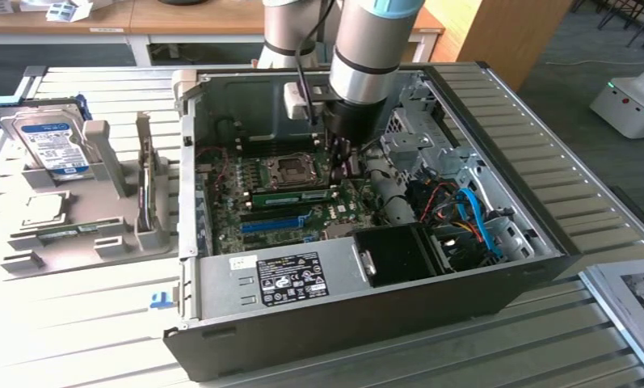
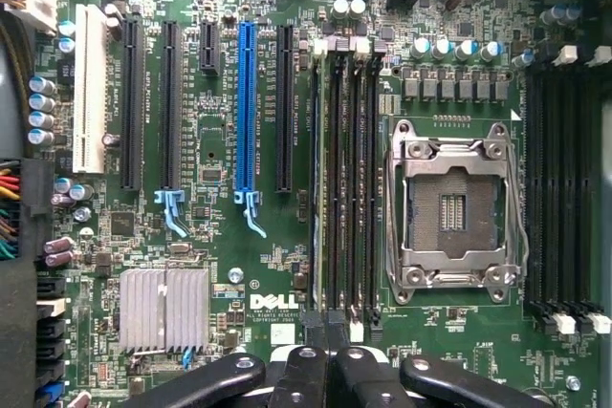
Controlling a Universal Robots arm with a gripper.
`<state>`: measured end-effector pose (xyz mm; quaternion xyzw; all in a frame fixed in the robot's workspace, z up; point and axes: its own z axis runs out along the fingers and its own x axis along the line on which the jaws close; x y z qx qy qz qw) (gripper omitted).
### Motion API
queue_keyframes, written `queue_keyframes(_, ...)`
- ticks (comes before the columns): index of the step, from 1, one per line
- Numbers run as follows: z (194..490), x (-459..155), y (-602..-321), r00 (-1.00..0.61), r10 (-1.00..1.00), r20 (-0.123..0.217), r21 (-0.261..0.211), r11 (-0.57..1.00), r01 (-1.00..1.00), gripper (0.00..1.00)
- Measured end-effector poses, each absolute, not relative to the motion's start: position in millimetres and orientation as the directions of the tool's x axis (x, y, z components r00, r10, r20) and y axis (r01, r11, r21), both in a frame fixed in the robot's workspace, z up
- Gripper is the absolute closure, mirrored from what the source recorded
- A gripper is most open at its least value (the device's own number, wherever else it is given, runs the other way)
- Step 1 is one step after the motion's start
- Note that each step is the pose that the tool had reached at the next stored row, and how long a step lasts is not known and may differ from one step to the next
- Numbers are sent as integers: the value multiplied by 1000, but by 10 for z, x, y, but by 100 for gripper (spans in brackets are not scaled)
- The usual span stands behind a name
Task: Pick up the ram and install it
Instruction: 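Press down the ram until it locks into place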
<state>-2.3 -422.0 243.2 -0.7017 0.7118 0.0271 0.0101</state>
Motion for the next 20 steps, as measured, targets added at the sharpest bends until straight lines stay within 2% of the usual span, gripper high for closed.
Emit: queue_keyframes(20,2446,-163,-4219,-15,-999,-52,25,14,-1000,90)
